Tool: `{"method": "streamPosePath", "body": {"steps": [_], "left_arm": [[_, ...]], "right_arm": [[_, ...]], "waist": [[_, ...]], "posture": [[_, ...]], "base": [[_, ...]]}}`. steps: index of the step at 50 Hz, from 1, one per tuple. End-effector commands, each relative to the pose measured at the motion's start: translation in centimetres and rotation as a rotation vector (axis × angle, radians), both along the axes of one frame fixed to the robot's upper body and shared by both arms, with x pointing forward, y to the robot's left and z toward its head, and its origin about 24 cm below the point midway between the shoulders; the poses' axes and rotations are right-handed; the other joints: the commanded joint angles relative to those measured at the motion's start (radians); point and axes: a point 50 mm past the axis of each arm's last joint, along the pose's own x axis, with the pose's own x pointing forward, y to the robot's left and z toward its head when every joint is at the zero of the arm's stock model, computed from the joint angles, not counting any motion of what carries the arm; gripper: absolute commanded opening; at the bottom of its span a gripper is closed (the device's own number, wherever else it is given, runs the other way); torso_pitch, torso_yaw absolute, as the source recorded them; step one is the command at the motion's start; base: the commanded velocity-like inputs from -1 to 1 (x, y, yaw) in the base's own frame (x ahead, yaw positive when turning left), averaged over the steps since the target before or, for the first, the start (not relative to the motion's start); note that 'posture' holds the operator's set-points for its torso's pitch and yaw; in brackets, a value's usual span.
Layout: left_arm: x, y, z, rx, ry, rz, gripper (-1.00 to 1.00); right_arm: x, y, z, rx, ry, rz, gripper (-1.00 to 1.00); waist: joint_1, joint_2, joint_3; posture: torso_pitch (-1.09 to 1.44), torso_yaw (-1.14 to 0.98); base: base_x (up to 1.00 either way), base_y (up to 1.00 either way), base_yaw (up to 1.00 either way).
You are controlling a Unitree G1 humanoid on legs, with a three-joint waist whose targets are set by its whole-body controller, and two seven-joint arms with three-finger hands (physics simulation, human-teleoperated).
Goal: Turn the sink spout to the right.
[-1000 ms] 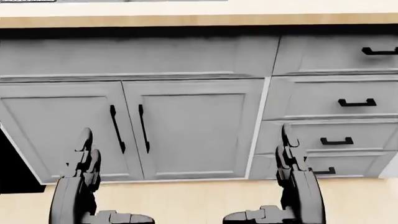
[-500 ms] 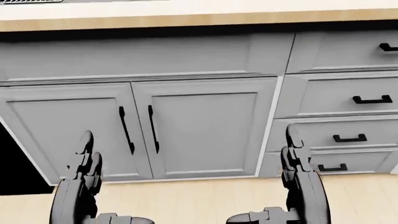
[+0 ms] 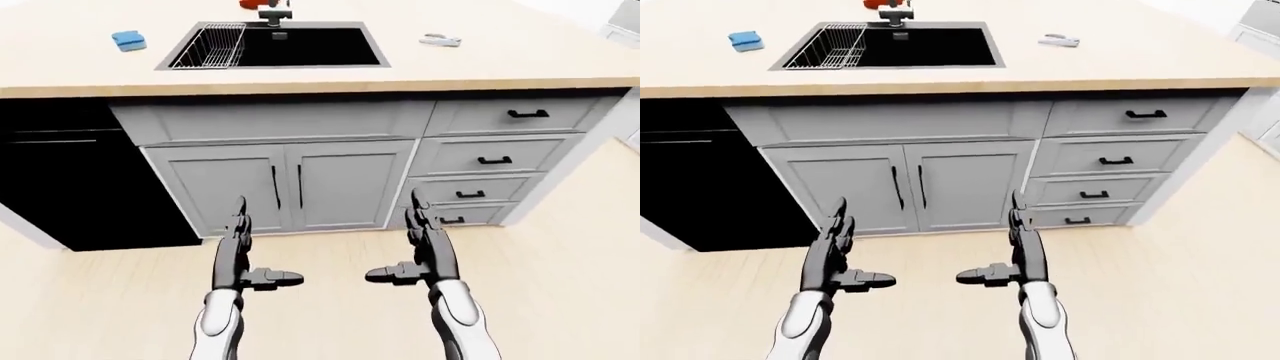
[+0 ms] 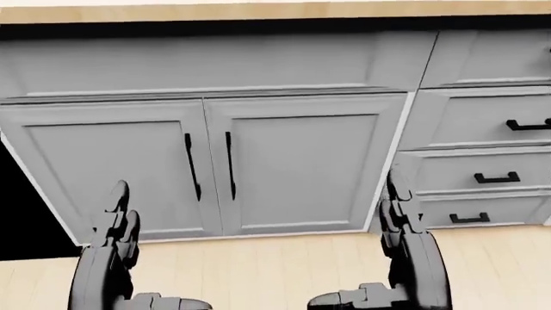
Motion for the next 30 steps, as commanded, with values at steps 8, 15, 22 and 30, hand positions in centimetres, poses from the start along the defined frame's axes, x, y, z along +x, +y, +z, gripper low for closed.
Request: {"method": "streamPosePath", "body": {"steps": [8,15,22,30], "left_arm": [[7.7,1.3,10.2,-0.039,-0.113,0.002,1.0],[9.6,2.6,16.3,0.051,-0.234,0.04,1.0],[11.5,4.8,20.1,0.048,-0.19,0.086,1.0],[12.1,5.8,22.2,0.089,-0.196,0.135,1.0]], "right_arm": [[5.1,-2.9,8.2,-0.033,-0.05,-0.008,1.0],[5.8,-4.4,12.4,-0.06,-0.064,-0.01,1.0],[6.1,-5.7,16.9,-0.086,-0.073,-0.025,1.0],[6.1,-6.8,20.9,-0.077,-0.041,-0.045,1.0]], "waist": [[-0.023,0.035,-0.05],[-0.025,0.038,-0.067],[-0.026,0.038,-0.057],[-0.023,0.034,-0.045]], "posture": [[0.0,0.0],[0.0,0.0],[0.0,0.0],[0.0,0.0]], "base": [[0.0,0.0,0.0],[0.0,0.0,0.0],[0.0,0.0,0.0],[0.0,0.0,0.0]]}}
